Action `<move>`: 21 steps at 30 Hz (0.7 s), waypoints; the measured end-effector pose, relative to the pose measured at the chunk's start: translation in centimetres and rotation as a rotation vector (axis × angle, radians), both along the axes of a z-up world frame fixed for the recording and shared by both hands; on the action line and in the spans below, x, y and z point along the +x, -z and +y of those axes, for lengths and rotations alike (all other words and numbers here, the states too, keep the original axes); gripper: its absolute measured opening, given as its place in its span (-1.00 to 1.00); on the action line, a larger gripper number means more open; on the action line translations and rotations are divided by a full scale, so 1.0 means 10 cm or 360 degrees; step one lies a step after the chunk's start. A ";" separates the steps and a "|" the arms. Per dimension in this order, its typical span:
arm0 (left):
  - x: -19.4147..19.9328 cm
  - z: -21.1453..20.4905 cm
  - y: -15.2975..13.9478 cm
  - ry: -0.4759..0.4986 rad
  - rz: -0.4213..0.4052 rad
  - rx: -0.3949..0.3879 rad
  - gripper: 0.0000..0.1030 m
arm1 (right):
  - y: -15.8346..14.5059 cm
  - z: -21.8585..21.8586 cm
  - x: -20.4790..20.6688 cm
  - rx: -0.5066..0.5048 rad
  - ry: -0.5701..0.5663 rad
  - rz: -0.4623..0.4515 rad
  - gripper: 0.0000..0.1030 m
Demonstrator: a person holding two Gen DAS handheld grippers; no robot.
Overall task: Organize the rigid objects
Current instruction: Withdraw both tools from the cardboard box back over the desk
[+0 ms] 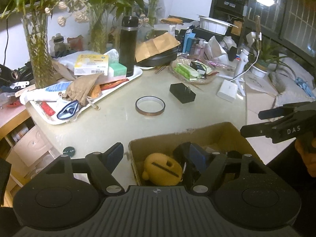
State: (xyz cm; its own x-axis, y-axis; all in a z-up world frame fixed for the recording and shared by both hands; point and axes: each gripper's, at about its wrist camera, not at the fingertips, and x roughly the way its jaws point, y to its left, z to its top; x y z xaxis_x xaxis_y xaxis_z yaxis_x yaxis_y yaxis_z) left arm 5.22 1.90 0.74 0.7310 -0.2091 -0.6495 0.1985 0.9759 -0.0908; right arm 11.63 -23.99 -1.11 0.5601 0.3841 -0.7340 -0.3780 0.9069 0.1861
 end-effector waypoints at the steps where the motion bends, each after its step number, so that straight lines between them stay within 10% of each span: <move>1: 0.03 -0.02 0.00 0.0002 -0.0004 0.0007 0.42 | 0.02 -0.02 0.02 0.0012 0.0001 0.0006 1.00; 21: 0.69 -0.18 -0.02 0.0051 -0.0054 0.0115 0.42 | 0.17 -0.18 0.44 -0.0028 0.0048 -0.0005 1.00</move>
